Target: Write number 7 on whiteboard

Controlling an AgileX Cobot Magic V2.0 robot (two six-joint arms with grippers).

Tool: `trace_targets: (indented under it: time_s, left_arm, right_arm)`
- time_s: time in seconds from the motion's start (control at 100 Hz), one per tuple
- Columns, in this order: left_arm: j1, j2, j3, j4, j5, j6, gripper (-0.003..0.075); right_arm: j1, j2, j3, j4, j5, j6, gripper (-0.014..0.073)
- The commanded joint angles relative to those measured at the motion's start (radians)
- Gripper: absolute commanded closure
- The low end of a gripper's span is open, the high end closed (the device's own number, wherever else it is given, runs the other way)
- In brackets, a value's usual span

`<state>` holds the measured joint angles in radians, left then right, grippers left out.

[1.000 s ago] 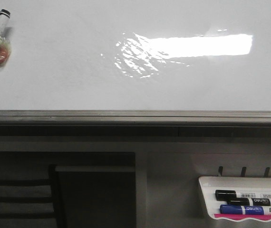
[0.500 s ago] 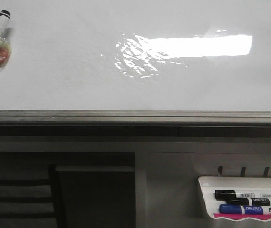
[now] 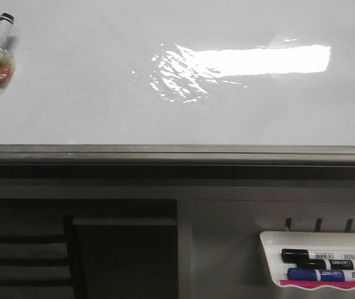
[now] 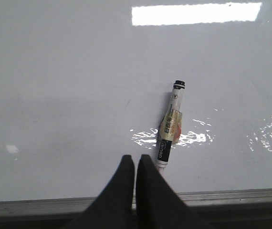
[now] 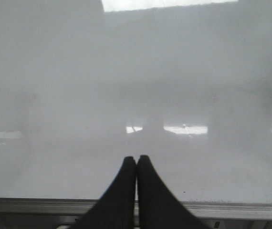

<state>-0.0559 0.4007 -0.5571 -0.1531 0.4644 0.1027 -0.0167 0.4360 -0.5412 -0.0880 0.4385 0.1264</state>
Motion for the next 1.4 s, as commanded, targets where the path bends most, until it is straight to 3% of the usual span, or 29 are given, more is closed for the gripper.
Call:
trace_targets:
  time_s: [0.0,0.3,0.38,0.45,0.59,0.64,0.69,0.99,1.27,1.39]
  left_arm:
    - [-0.006,0.015,-0.035,-0.004,-0.067,-0.001,0.0741]
    - [-0.004,0.015,-0.035,-0.004,-0.071,-0.001,0.0740]
    - [-0.004,0.015,-0.035,0.009,-0.071,-0.001,0.0720]
    - [-0.004,0.015,-0.035,0.028,-0.071,-0.001,0.0622]
    - [-0.004,0.015,-0.025,0.046,-0.071,-0.001,0.0266]
    - [-0.004,0.015,-0.025,0.044,-0.071,-0.001,0.0166]
    - [-0.004,0.015,-0.025,0.044,-0.071,-0.001,0.0126]
    - [-0.004,0.015,-0.025,0.037,-0.071,-0.001,0.0121]
    - [-0.004,0.035,-0.025,-0.085,-0.081,-0.001,0.0121]
    - [-0.004,0.105,-0.029,-0.085,-0.057,0.070,0.0121]
  right_arm:
    - [0.000,0.013,-0.038,-0.016,-0.074,-0.012,0.0665]
    - [0.000,0.013,-0.036,0.000,-0.061,-0.012,0.0662]
    - [0.000,0.013,-0.036,0.000,-0.059,-0.012,0.0596]
    - [0.000,0.013,-0.036,0.000,-0.061,-0.012,0.0464]
    - [0.000,0.013,-0.036,0.000,-0.062,-0.012,0.0153]
    - [0.000,0.013,-0.036,0.000,-0.062,-0.012,0.0095]
    - [0.000,0.013,-0.036,0.002,-0.062,-0.012,0.0073]
    - [0.000,0.013,-0.036,0.004,-0.061,-0.012,0.0071]
    - [0.000,0.013,-0.036,0.017,-0.065,-0.012,0.0071]
    - [0.000,0.013,-0.036,0.025,-0.067,-0.012,0.0071]
